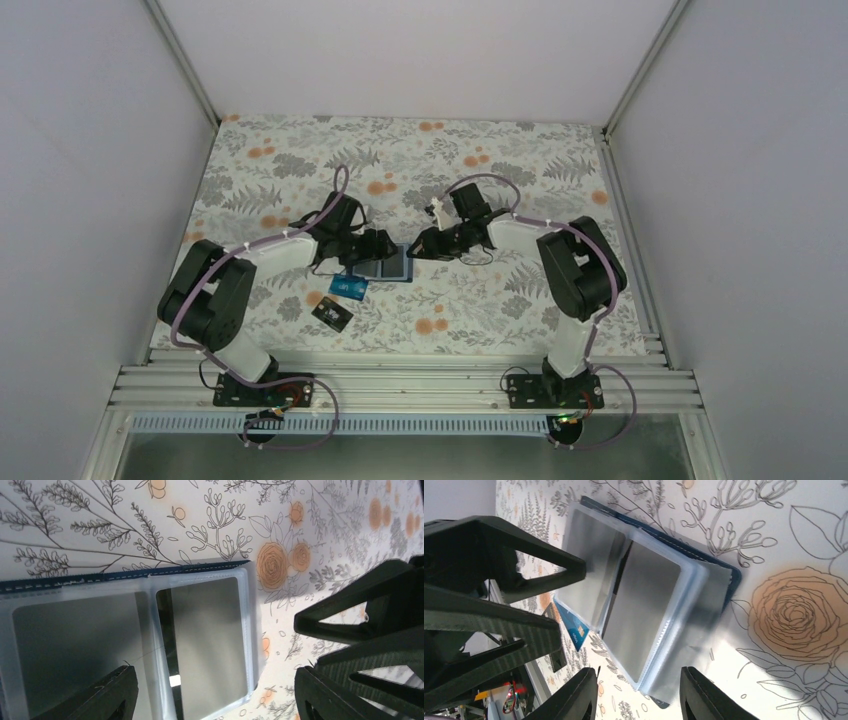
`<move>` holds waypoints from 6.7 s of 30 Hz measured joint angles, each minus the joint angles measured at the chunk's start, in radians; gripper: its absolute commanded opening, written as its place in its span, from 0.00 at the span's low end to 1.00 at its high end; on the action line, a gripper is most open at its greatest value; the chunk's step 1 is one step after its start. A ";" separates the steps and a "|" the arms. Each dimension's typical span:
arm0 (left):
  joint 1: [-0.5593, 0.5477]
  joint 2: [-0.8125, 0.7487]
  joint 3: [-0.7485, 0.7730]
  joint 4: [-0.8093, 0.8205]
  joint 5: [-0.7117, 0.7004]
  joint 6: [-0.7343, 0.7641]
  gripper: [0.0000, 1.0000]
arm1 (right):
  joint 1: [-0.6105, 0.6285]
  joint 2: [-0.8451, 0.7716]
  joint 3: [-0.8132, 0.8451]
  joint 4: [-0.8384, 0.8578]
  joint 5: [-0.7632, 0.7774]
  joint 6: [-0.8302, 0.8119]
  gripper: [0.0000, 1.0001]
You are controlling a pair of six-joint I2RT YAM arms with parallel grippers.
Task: Put the credit cards into the card holder
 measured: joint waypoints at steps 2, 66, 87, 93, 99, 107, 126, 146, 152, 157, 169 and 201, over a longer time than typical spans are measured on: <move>-0.002 -0.001 0.002 -0.004 -0.011 0.020 0.65 | 0.000 0.013 0.000 0.000 0.004 0.001 0.46; -0.041 0.127 -0.034 0.172 -0.019 0.075 0.10 | -0.011 0.155 0.147 -0.028 0.116 -0.054 0.48; -0.045 0.124 -0.039 0.170 -0.020 0.071 0.09 | -0.014 0.147 0.092 0.002 0.023 -0.073 0.39; -0.049 0.120 -0.044 0.170 -0.020 0.071 0.08 | -0.014 0.126 0.069 -0.008 0.015 -0.066 0.33; -0.055 0.120 -0.044 0.171 -0.020 0.070 0.08 | -0.004 0.112 0.051 -0.008 -0.027 -0.055 0.28; -0.057 0.120 -0.044 0.171 -0.022 0.068 0.08 | 0.016 0.111 0.044 -0.008 -0.034 -0.042 0.15; -0.065 0.082 -0.042 0.083 -0.035 0.064 0.15 | 0.023 0.078 0.066 -0.145 0.126 -0.050 0.04; -0.065 -0.089 -0.016 -0.076 -0.120 0.051 0.31 | 0.024 0.077 0.141 -0.221 0.021 -0.050 0.05; -0.056 -0.119 -0.026 -0.092 -0.148 0.053 0.34 | 0.032 0.077 0.165 -0.222 -0.027 -0.032 0.05; -0.034 -0.138 -0.047 -0.104 -0.162 0.058 0.35 | 0.043 0.077 0.193 -0.222 -0.050 -0.017 0.06; 0.006 -0.155 -0.103 -0.102 -0.164 0.073 0.35 | 0.096 0.128 0.313 -0.222 -0.090 0.020 0.06; 0.106 -0.227 -0.185 -0.082 -0.111 0.125 0.35 | 0.148 0.235 0.368 -0.272 -0.048 0.031 0.10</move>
